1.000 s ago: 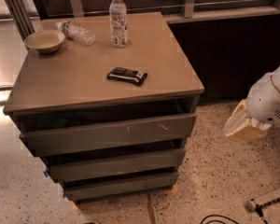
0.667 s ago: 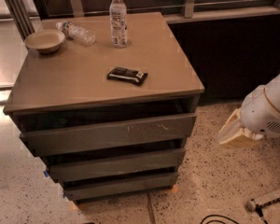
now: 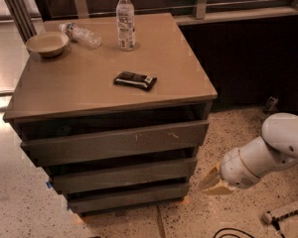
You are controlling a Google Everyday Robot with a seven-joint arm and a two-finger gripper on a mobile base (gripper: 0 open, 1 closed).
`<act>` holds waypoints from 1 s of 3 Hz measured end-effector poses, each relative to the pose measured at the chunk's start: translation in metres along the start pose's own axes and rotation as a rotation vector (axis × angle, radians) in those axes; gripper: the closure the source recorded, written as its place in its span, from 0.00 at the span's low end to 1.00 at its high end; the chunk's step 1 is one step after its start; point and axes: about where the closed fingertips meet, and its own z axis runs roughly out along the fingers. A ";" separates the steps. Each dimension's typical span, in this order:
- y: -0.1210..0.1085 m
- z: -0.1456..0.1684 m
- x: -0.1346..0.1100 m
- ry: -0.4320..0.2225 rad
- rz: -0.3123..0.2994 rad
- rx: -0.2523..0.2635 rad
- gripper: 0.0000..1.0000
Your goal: Open bottom drawer
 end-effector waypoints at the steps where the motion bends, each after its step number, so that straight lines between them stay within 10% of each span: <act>1: 0.000 0.000 0.000 0.001 -0.001 0.001 1.00; 3: 0.005 0.039 0.018 -0.005 -0.053 0.025 1.00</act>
Offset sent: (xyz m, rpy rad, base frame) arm -0.0008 0.0009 -0.0092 -0.0370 -0.0305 0.0028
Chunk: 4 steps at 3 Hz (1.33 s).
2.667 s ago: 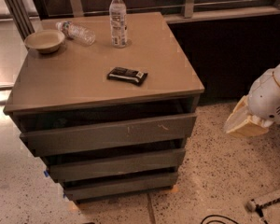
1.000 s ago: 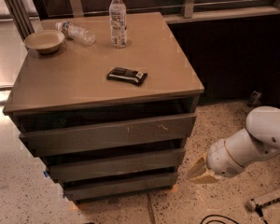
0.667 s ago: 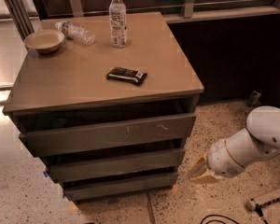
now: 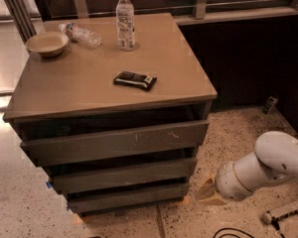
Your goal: Open bottom drawer
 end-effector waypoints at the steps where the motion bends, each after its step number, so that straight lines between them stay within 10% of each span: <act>1: -0.028 0.049 0.017 -0.067 -0.060 0.069 1.00; 2: -0.043 0.124 0.044 -0.136 -0.059 0.029 1.00; 4: -0.045 0.144 0.058 -0.119 -0.070 0.056 1.00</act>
Offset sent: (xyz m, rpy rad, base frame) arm 0.0678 0.0494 -0.1995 0.1808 -0.0946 0.0459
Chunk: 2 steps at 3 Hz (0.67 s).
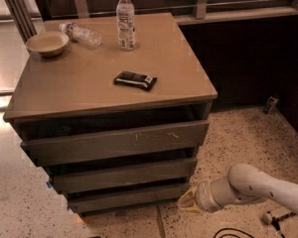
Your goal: Open bottom drawer
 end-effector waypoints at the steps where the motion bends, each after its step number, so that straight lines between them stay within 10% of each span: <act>1: -0.001 0.038 0.018 0.002 -0.046 0.032 1.00; 2: -0.008 0.073 0.032 -0.006 -0.089 0.048 1.00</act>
Offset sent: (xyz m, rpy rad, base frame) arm 0.0242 0.0406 -0.1241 0.0077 -0.1499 0.0563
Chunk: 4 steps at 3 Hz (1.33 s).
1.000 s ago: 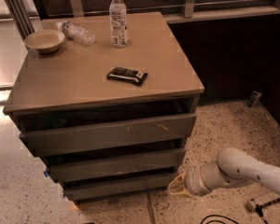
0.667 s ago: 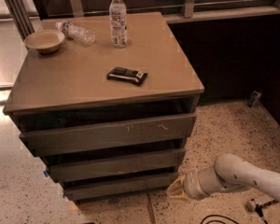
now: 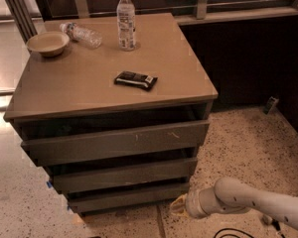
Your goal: Open bottom drawer
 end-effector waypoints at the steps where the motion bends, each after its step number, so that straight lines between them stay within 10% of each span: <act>1: -0.005 0.032 0.017 -0.004 -0.025 0.006 1.00; 2: -0.004 0.037 0.019 -0.008 -0.023 0.004 1.00; 4: -0.002 0.037 0.019 0.008 -0.027 0.005 0.60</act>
Offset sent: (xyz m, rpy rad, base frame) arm 0.0086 0.0085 -0.0324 0.0019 -0.0204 0.0141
